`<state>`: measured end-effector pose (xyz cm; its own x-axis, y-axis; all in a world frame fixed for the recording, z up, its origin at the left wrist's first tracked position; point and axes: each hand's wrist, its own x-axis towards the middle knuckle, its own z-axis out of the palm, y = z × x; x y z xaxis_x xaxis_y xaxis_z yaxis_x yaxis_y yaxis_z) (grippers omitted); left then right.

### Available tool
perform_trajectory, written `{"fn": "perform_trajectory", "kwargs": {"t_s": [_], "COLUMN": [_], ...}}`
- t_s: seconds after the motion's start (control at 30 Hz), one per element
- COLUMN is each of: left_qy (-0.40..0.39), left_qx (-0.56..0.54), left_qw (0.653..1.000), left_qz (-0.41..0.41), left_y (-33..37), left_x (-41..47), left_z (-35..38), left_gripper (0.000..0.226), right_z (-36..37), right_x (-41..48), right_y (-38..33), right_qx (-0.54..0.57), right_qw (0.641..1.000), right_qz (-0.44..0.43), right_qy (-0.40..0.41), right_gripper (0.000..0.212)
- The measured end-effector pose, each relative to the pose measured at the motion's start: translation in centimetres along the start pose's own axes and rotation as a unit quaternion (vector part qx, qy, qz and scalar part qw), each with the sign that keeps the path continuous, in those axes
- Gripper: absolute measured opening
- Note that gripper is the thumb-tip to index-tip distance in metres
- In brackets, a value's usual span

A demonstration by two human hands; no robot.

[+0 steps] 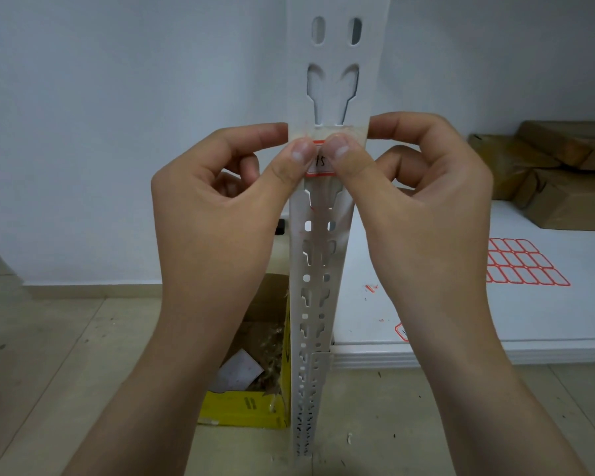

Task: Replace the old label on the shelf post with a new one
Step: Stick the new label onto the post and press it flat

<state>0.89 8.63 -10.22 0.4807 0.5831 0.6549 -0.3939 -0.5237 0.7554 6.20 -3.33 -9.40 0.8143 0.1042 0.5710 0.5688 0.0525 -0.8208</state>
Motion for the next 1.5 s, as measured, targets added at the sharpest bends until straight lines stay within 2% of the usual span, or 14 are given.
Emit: {"fn": "perform_trajectory", "kwargs": {"t_s": [0.43, 0.57, 0.73, 1.07, 1.27, 1.5], "left_qy": [-0.015, -0.019, -0.018, -0.023, -0.025, -0.026], "left_qx": [0.005, 0.003, 0.008, 0.004, -0.007, -0.008], "left_qw": [1.0, 1.0, 1.0, 1.0, 1.0, 1.0], "left_qz": [-0.003, -0.001, 0.004, 0.002, -0.007, -0.013], "left_y": [0.0, -0.2, -0.1, -0.2, -0.2, 0.1], "left_x": [0.2, 0.2, 0.2, 0.2, 0.2, 0.2], "left_z": [-0.5, -0.5, -0.5, -0.6, -0.6, -0.7], "left_gripper": [0.011, 0.011, 0.01, 0.009, 0.01, 0.009], "right_z": [-0.7, -0.8, -0.4, -0.4, -0.8, -1.1], "right_x": [0.1, -0.1, -0.1, -0.1, -0.2, -0.3], "right_y": [0.5, 0.6, 0.7, 0.8, 1.1, 1.5], "right_qx": [0.029, 0.036, 0.0, 0.016, 0.027, 0.018], "right_qw": [0.999, 0.999, 1.0, 1.0, 0.999, 0.999], "right_qz": [-0.003, -0.004, 0.001, 0.013, 0.018, 0.005], "right_qy": [-0.013, -0.013, -0.012, -0.013, -0.034, -0.046], "right_gripper": [0.004, 0.004, 0.027, 0.019, 0.006, 0.006]}}
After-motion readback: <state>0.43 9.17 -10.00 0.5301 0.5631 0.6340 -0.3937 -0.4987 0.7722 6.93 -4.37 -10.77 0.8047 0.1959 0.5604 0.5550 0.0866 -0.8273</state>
